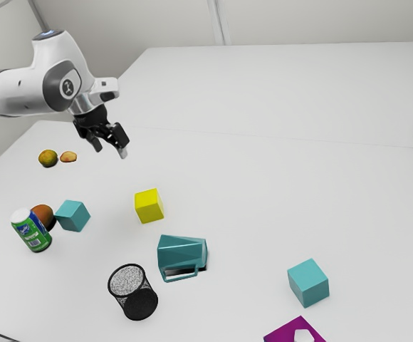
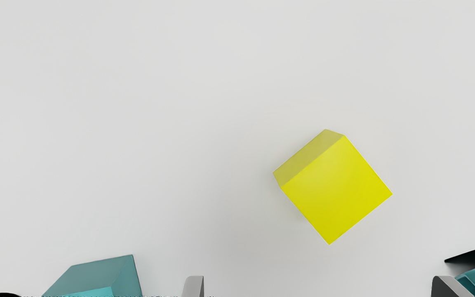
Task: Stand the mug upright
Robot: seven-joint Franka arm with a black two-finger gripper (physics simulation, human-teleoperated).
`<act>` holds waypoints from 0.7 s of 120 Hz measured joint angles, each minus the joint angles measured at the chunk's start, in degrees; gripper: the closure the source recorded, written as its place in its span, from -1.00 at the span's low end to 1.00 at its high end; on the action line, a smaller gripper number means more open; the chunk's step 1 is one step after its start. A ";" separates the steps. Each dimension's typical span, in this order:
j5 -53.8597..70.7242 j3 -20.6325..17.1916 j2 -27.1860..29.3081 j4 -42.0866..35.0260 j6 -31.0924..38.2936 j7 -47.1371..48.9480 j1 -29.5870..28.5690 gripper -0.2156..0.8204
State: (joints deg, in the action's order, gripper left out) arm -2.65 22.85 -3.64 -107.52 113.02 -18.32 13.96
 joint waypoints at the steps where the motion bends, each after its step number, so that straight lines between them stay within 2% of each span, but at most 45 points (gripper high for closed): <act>1: -0.01 0.00 0.04 -0.05 0.01 0.07 0.03 -0.58; 32: -2.24 0.30 4.07 -1.63 -3.21 1.92 1.42 -0.58; 48: -9.81 -0.43 6.21 -8.89 -4.60 2.45 -0.07 -0.58; 66: -17.27 0.56 6.58 -15.42 -6.20 3.87 -3.30 -0.58; 84: -22.81 1.41 6.52 -19.48 -7.01 6.56 -3.09 -0.58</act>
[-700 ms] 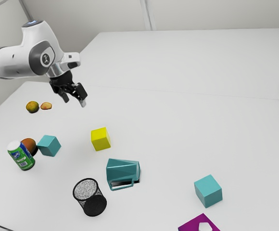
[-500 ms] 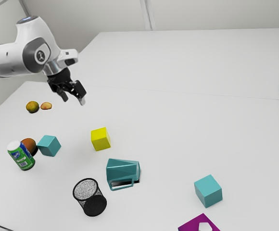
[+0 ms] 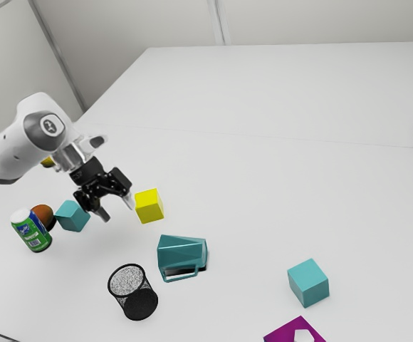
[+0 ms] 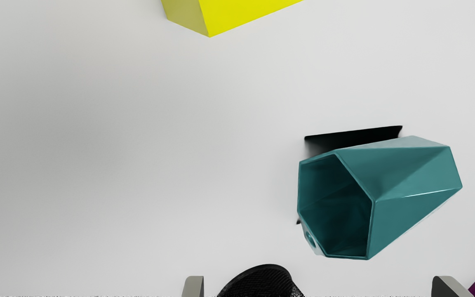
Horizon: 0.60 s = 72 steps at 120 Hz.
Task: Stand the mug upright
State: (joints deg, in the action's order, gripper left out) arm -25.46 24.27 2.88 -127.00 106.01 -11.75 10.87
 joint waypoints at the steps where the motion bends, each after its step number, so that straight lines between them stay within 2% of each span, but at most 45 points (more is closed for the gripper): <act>1: -0.25 0.01 -0.01 -0.17 -0.03 0.16 0.08 -0.58; 15: -3.61 0.28 -0.25 -1.92 -0.17 2.34 1.47 -0.58; 45: -10.92 4.04 -1.57 -5.01 0.00 6.17 5.81 -0.58; 72: -15.43 6.19 -1.59 -8.50 0.53 9.48 7.36 -0.58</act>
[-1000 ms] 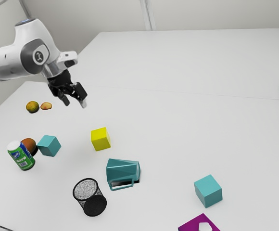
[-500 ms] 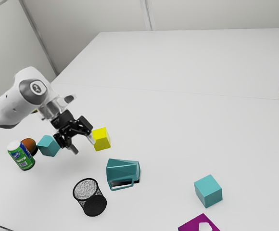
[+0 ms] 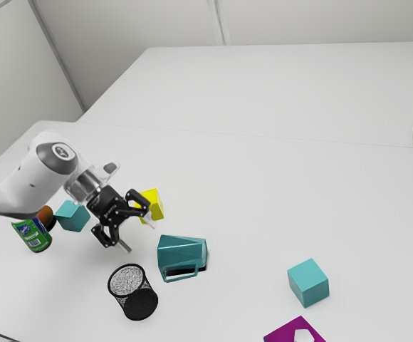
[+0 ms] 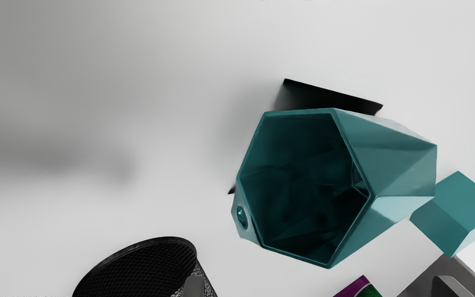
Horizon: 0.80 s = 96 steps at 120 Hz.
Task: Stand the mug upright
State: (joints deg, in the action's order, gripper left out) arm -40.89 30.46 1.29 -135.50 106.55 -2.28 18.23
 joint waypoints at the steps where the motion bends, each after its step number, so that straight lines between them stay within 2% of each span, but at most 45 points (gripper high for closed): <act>1: -0.20 0.03 -0.01 -0.03 0.04 0.10 0.00 -0.58; 35: -7.54 1.03 -3.09 -0.22 0.97 1.39 0.93 -0.58; 57: -11.37 1.08 -5.53 -0.22 1.22 1.13 4.72 -0.58; 96: -16.12 1.09 -5.91 -0.21 2.06 0.22 6.05 -0.57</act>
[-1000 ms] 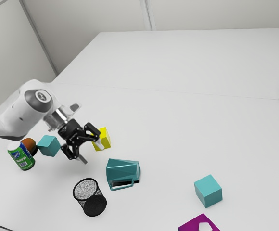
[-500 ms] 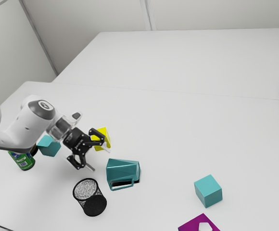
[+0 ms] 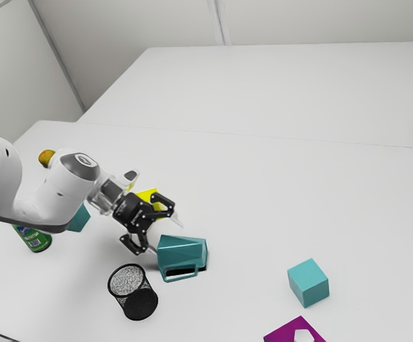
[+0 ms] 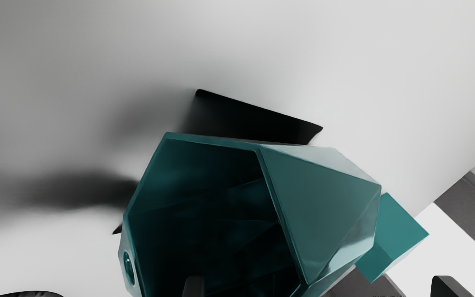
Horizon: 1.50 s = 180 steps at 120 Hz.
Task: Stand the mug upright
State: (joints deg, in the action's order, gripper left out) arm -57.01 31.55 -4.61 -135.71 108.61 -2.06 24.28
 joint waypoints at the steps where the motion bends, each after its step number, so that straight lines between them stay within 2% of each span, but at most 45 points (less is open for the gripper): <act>1: -0.09 0.00 0.00 0.00 0.05 -0.02 0.04 -0.57; 12: -0.79 0.00 -0.01 -0.01 0.51 -0.20 0.41 -0.47; 45: -1.38 -0.03 0.01 0.23 1.84 -1.03 1.28 0.37; 59: -1.40 -0.08 0.09 0.40 2.20 -1.37 1.56 0.63; 70: -1.74 -0.08 0.34 0.51 2.33 -1.75 2.06 0.76; 97: -2.57 -0.08 1.30 0.65 2.44 -2.58 2.66 0.89; 131: -1.17 0.04 4.74 0.86 2.22 -2.87 2.91 0.92; 161: 7.32 0.00 6.59 3.26 2.03 -1.67 2.40 0.93; 180: 15.59 3.31 9.17 3.41 2.42 0.91 3.44 0.93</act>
State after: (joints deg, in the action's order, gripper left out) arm -41.42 34.86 4.56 -132.29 111.03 -1.15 27.73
